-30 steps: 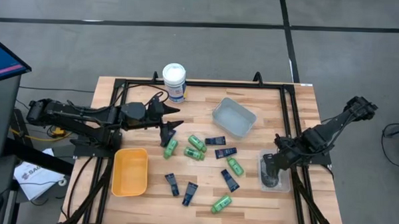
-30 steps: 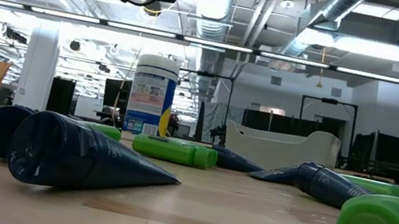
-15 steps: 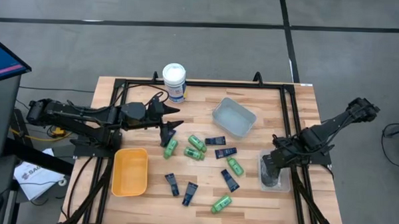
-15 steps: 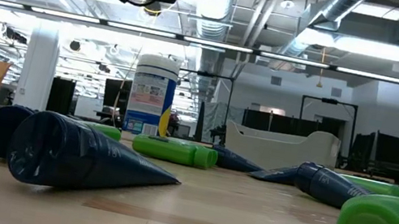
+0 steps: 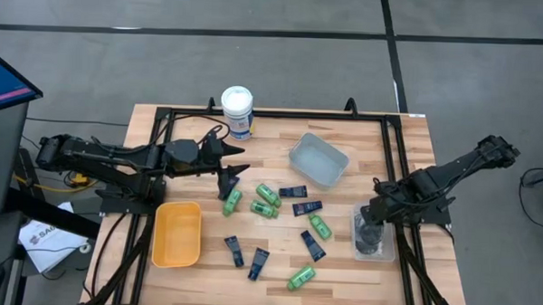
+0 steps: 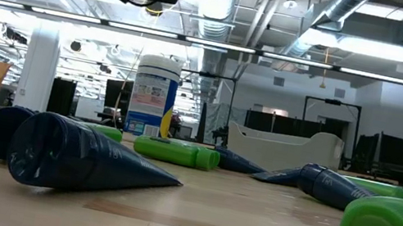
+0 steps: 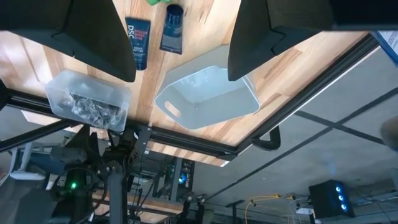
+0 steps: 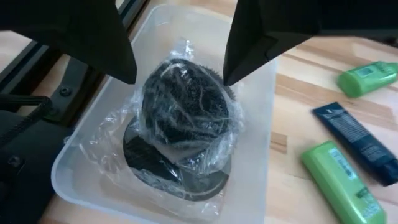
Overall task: Pick & Place Travel size toiletries
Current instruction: Put the black hairbrush into the transparent bin, then put the blue shave cream into the light orange bin
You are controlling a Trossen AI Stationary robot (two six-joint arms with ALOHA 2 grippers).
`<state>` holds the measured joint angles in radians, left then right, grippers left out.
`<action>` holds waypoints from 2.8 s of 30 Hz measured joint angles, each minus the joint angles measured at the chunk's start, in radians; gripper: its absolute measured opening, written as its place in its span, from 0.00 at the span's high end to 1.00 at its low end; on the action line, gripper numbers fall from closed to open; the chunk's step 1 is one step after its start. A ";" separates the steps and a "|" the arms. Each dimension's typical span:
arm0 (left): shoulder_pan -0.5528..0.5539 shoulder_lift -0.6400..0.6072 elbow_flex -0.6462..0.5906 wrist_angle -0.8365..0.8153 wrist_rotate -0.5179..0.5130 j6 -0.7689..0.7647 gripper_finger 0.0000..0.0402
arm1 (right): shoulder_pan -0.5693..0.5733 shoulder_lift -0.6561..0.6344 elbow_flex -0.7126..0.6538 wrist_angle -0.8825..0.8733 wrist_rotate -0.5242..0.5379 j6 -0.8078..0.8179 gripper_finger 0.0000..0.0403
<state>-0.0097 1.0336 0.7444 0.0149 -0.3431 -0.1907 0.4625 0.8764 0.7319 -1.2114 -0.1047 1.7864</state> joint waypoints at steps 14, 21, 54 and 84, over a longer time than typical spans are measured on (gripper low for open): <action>0.000 0.023 0.000 -0.096 0.018 0.000 0.38 | -0.110 -0.047 0.002 0.038 0.026 -0.050 0.65; 0.006 0.034 0.000 -0.093 0.021 -0.011 0.38 | -0.110 0.090 0.002 0.049 0.024 -0.169 0.96; 0.066 0.211 0.002 -0.185 0.009 -0.237 0.38 | -0.237 0.236 0.047 0.089 0.117 -0.461 0.69; 0.128 0.510 0.000 -0.470 0.088 -0.479 0.32 | -0.264 0.159 0.144 0.123 0.275 -0.505 0.61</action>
<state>0.1184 1.5436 0.7444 -0.4549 -0.2554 -0.6697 0.1982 1.0351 0.8761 -1.0882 0.1699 1.2816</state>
